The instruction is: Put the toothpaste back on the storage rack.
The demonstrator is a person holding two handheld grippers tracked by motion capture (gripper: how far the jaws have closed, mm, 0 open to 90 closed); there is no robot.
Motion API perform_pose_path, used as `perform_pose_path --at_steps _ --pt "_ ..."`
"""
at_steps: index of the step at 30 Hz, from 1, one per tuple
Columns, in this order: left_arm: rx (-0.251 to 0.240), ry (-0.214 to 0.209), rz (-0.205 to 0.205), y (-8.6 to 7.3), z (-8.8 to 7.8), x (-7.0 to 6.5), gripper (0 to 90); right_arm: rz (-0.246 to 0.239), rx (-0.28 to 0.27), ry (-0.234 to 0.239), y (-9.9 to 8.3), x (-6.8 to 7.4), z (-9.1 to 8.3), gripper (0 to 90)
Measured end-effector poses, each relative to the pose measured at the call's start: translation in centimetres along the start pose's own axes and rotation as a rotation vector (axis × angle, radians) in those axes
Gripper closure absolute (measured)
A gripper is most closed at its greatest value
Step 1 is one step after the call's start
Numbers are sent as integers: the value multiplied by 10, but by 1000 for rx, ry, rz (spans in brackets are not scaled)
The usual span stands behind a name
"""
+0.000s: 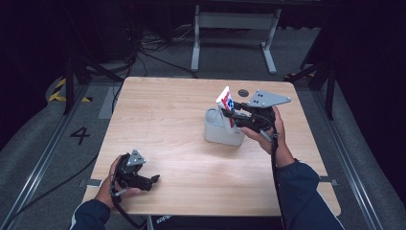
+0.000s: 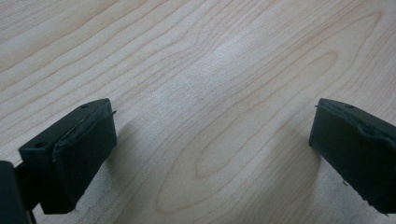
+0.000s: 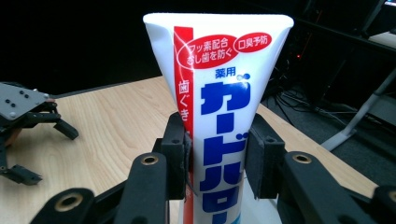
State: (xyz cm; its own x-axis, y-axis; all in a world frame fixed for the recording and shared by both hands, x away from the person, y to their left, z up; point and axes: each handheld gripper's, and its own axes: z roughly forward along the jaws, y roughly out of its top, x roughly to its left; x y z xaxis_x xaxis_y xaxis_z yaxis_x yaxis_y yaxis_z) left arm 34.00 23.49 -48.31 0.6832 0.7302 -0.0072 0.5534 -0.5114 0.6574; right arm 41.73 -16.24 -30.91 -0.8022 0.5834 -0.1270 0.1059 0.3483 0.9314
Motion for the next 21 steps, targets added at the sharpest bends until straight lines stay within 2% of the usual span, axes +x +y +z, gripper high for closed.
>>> perform_pose_path --at_steps 15,21 --pt "0 0 -2 0 0 0 13 13 -5 -24 2 -15 12 654" --pt "2 -2 -1 0 0 0 12 17 2 -18 2 -19 19 654"
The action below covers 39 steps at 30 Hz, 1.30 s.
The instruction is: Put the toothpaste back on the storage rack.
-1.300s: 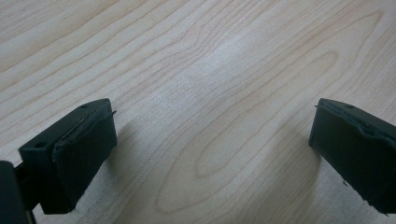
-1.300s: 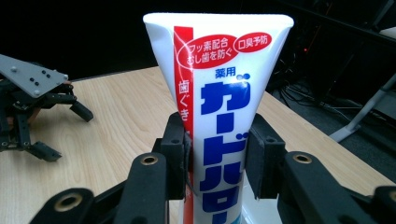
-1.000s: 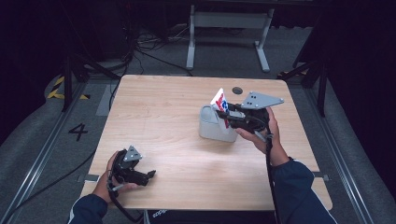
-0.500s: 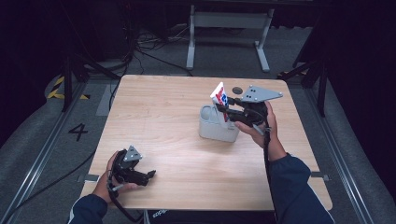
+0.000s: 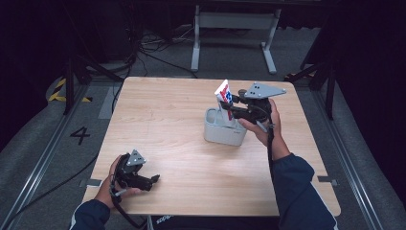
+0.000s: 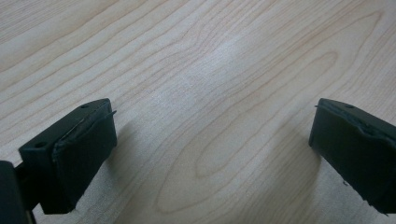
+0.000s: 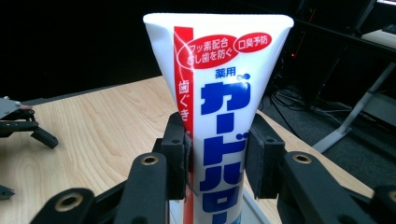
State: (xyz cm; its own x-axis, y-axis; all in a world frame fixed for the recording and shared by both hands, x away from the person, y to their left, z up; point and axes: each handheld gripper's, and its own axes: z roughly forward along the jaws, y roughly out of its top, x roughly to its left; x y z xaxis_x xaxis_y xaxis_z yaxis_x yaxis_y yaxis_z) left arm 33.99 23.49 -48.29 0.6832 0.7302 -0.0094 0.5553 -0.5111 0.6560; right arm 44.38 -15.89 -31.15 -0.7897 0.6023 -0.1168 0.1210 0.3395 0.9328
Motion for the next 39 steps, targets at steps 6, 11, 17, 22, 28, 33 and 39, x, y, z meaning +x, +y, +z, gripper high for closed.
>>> perform_pose_path --at_steps 6,11,17,22,28,33,39 --pt "1 0 1 0 0 0 13 15 10 -6 -5 -6 8 653" --pt "-1 -1 -4 0 0 0 12 25 21 -8 -11 -10 12 653" --pt "-1 -1 -2 0 0 0 13 31 26 -10 -18 -13 16 652" --pt "-1 0 -1 0 0 0 13 34 38 -13 -22 -15 18 651" --pt "-3 0 -4 0 0 0 13 32 60 -8 -29 -16 20 650" --pt "-4 1 -3 0 0 0 13 28 64 -8 -36 -16 21 649" --pt "-4 2 -1 0 0 0 13 12 85 -5 -43 -13 21 647"
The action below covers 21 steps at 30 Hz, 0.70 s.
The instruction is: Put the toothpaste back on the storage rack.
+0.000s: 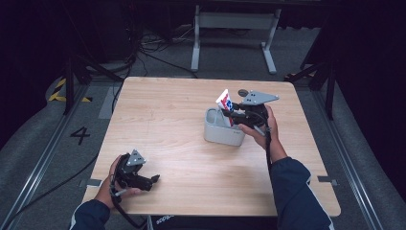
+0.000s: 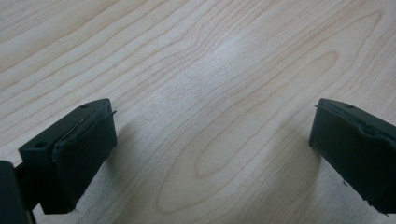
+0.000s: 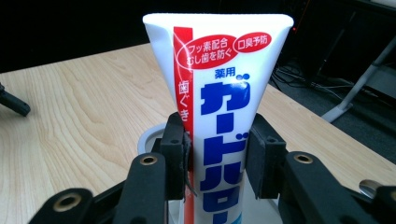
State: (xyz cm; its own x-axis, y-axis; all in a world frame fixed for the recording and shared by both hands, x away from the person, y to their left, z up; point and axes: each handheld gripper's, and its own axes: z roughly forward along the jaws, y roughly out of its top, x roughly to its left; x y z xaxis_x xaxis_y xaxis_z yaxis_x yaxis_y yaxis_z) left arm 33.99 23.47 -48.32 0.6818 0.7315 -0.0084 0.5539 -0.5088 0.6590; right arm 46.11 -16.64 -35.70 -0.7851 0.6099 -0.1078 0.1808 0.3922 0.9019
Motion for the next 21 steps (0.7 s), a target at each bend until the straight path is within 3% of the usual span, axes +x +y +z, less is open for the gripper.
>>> perform_pose_path --at_steps 21 --pt "2 0 3 0 0 0 12 -27 81 17 -14 1 -3 639"
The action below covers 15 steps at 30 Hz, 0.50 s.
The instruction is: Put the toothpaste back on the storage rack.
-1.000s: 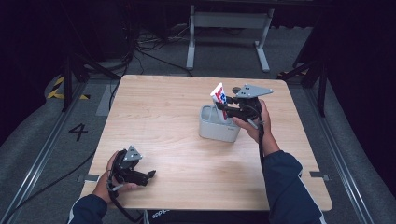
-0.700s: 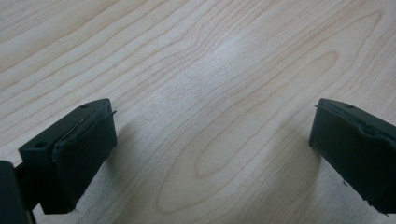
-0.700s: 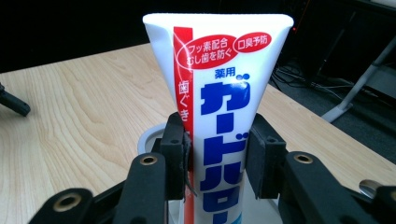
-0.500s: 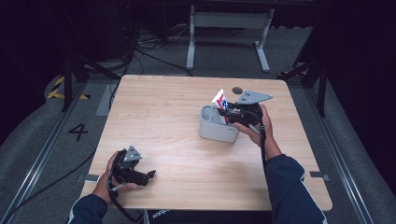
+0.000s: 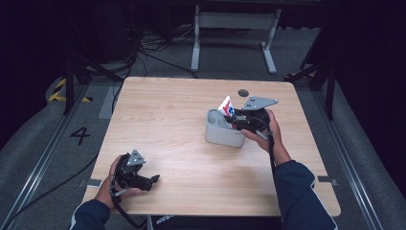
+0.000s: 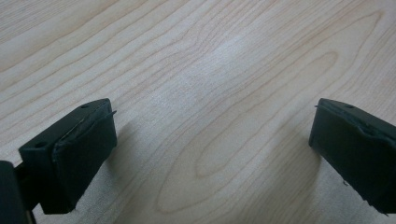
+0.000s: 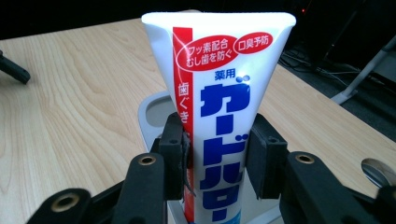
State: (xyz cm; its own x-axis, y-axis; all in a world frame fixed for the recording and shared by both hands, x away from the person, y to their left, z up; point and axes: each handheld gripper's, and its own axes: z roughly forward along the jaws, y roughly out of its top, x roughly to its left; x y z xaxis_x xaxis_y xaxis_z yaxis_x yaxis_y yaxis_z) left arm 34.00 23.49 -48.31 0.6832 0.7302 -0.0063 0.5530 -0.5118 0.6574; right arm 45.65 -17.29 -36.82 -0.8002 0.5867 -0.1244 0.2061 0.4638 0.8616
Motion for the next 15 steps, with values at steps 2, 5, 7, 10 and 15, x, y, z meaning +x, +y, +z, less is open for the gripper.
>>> perform_pose_path --at_steps 2,5,7,10,15 --pt "0 0 -1 0 0 0 13 -3 14 5 -1 0 0 637" --pt "0 -1 -2 0 0 0 12 -6 35 5 -2 0 0 636" --pt "0 0 -1 0 0 0 12 -11 46 6 -2 0 0 635" --pt "-1 -1 -4 0 0 0 12 -18 75 8 -4 -1 0 632" --pt "-1 -1 -4 0 0 0 13 -20 106 8 -6 -1 1 630"
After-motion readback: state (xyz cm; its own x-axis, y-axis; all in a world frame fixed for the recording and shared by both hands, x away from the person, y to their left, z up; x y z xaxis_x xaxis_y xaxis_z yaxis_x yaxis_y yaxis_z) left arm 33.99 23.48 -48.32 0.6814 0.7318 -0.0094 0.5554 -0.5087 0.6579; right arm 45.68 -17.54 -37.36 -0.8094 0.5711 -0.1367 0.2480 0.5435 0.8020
